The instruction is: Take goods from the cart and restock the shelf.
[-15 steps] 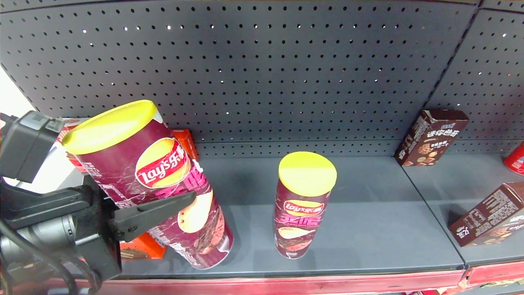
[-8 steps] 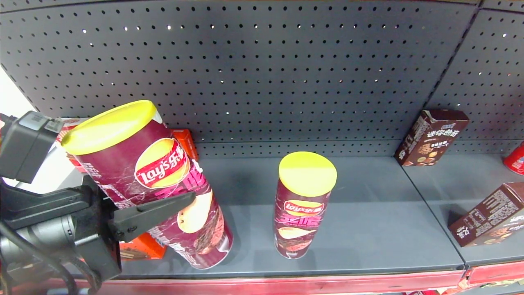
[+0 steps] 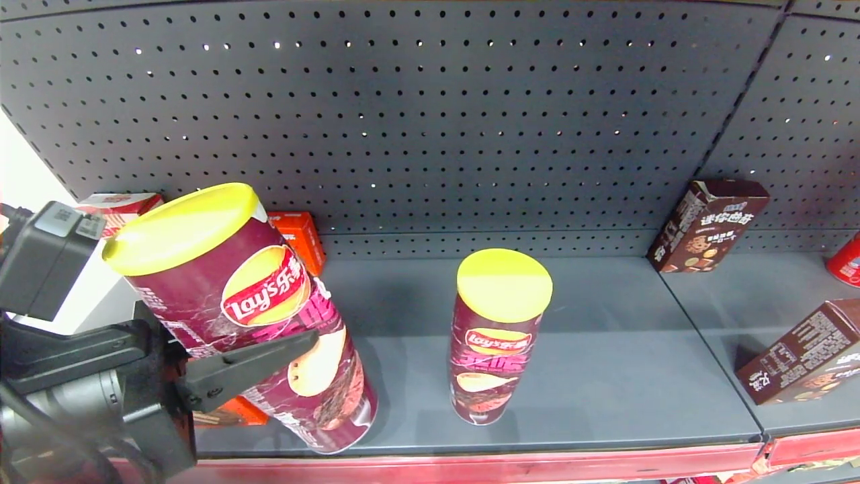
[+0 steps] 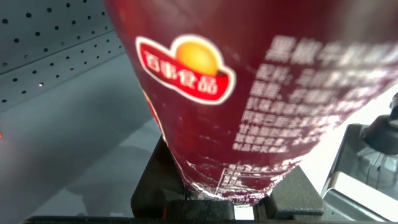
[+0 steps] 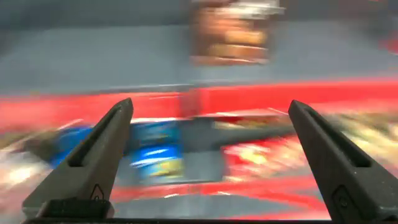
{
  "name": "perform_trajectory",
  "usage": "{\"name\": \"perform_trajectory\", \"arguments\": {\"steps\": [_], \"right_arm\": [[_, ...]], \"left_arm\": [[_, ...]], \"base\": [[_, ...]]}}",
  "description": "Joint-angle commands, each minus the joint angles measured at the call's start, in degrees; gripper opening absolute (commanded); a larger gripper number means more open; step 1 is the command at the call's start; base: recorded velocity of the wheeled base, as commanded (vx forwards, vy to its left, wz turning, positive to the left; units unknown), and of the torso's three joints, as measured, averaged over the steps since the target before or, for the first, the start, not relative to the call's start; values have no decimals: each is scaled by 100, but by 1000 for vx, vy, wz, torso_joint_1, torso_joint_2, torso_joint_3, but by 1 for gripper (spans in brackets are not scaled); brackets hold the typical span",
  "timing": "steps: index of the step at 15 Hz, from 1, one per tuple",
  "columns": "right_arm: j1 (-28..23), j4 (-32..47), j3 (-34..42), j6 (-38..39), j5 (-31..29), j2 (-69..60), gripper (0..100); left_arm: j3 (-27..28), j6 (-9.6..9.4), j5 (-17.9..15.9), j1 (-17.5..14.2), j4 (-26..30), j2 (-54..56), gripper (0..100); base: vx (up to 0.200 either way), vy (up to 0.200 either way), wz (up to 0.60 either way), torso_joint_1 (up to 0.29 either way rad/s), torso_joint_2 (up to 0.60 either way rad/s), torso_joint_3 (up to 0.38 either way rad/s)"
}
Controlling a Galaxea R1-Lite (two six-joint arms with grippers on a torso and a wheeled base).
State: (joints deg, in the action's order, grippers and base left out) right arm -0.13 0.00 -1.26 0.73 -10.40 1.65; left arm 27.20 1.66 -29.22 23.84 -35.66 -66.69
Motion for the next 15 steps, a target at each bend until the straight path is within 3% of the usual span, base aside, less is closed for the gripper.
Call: {"name": "perform_trajectory", "arguments": {"steps": [1,2,3,8,12,15], "right_arm": [[13,-123,55,-56,451,-147,100],[22,-237,126,-126,1137,-156,100],[13,114,99,-152,1216,-147,100],[13,62,108,-100,1189,-147,100],[13,62,117,-100,1189,-147,100],[13,62,108,-100,1189,-147,100]], "left_arm": [[-21,-8,-5,15,15,113,0],[-21,-8,-5,15,15,139,0],[31,-8,-5,33,24,139,0],[515,1,-31,-38,24,-239,0],[1024,1,-277,-20,41,-722,0],[1842,-60,-514,15,41,-1478,0]], "base": [[0,0,0,0,0,0],[0,0,0,0,0,0],[0,0,0,0,0,0],[0,0,0,0,0,0],[0,0,0,0,0,0],[0,0,0,0,0,0]]}}
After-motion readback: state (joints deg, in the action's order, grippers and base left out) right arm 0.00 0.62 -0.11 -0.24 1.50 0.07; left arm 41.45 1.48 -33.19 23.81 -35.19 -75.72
